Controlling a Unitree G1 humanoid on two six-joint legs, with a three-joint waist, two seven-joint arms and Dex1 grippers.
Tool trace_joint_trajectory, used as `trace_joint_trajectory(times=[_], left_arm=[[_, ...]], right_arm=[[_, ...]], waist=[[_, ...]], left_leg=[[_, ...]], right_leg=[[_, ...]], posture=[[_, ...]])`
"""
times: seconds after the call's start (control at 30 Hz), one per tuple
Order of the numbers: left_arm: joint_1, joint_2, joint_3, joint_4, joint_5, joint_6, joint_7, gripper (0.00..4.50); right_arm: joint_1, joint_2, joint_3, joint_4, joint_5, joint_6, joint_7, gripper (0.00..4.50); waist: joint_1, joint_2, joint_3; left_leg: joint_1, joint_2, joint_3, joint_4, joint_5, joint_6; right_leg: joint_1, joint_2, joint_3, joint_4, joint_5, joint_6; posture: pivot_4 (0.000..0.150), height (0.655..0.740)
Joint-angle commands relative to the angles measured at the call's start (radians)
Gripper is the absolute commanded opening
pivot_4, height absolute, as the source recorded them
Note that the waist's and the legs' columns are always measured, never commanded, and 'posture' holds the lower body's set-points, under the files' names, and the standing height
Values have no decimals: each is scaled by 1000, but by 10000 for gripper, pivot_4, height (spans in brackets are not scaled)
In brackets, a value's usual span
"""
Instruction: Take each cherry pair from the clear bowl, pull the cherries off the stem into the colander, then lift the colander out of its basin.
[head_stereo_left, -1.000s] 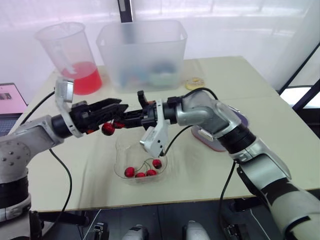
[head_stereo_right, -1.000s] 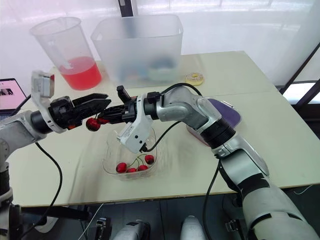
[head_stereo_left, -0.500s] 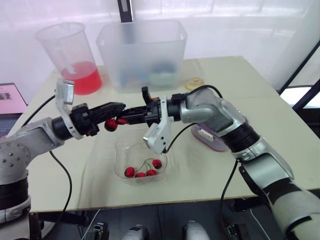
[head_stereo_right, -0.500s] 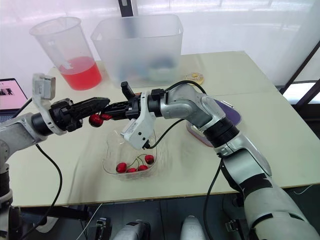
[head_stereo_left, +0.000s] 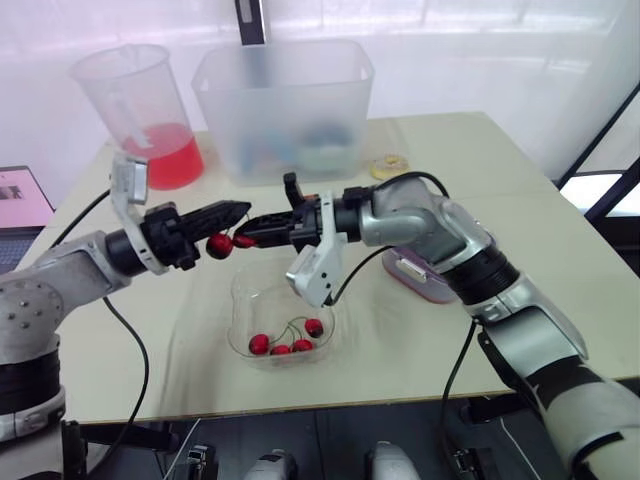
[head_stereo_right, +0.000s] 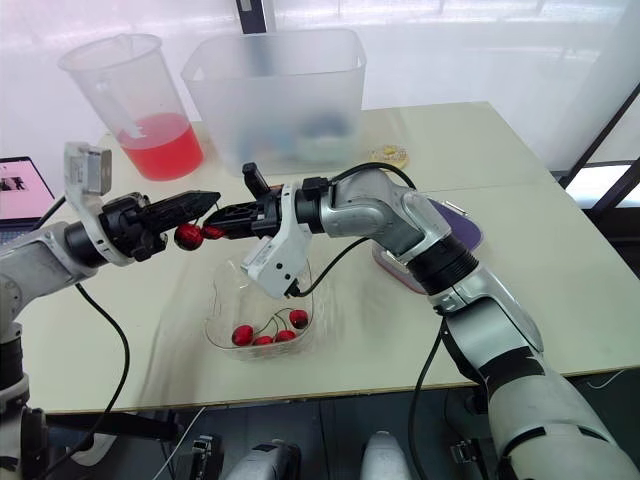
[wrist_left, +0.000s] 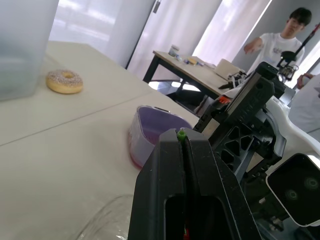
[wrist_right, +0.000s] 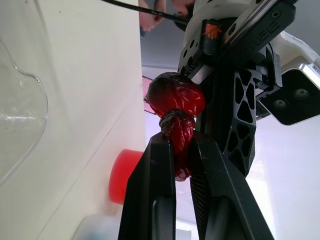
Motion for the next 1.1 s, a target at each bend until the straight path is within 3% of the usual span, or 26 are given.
trace_joint_trajectory(times=[0.03,0.13,0.3,0.47,0.57,0.63,0.7,0.8,0.9,1.1], left_arm=[[-19,2,15,-2,-12,-9,-6,0],[-18,5,15,-1,-3,-14,-10,0],[-12,15,30,-6,-14,-9,-10,0],[-6,17,29,-8,-13,-10,-16,0],[-21,4,20,-5,-21,-11,-14,0],[-24,0,14,-8,-21,-13,-20,0],[-26,-9,8,-11,-16,-22,-35,0],[-27,-31,5,-18,-13,-35,-42,0],[-27,-61,1,-39,-24,-41,-37,0],[-21,-79,-5,-65,-50,-32,-26,0]], right_arm=[[-8,-5,-26,-14,25,-5,5,18691],[-7,-22,-36,-18,42,2,25,33521],[57,-143,-60,-109,253,118,211,33521],[144,-229,-144,-288,496,513,346,33521],[160,-215,-222,-325,664,1019,307,33521],[177,-196,-278,-358,784,1210,293,33521],[154,-174,-373,-355,1039,1640,270,33521],[149,-97,-477,-350,1284,1967,213,33521],[166,53,-592,-356,1418,2128,33,33521],[173,201,-648,-326,1423,2180,-171,33521]], waist=[[0,0,0],[1,0,0],[4,-1,0],[0,-1,0],[2,-1,0],[5,-1,0],[9,-1,1],[13,-2,1],[10,-2,1],[14,-2,1]], left_leg=[[0,0,0,0,0,0],[0,0,0,0,0,0],[0,0,0,1,0,0],[0,0,0,1,0,0],[0,1,2,0,0,0],[0,1,1,0,0,0],[0,1,1,0,0,0],[0,1,1,1,0,0],[0,1,1,1,0,0],[0,0,1,1,0,0]], right_leg=[[0,0,0,0,0,0],[0,0,0,0,0,0],[1,0,0,0,0,0],[1,0,0,-1,0,0],[0,0,0,0,0,0],[1,0,0,-1,0,0],[1,-1,0,-1,0,0],[2,-1,0,-1,0,0],[1,-1,1,-1,0,0],[0,-2,1,0,0,0]], posture=[[1500,7400],[1500,7400],[1500,7400],[1500,7400],[1500,7400],[1500,7400],[1500,7400],[1500,7400],[1500,7400],[1500,7400]])
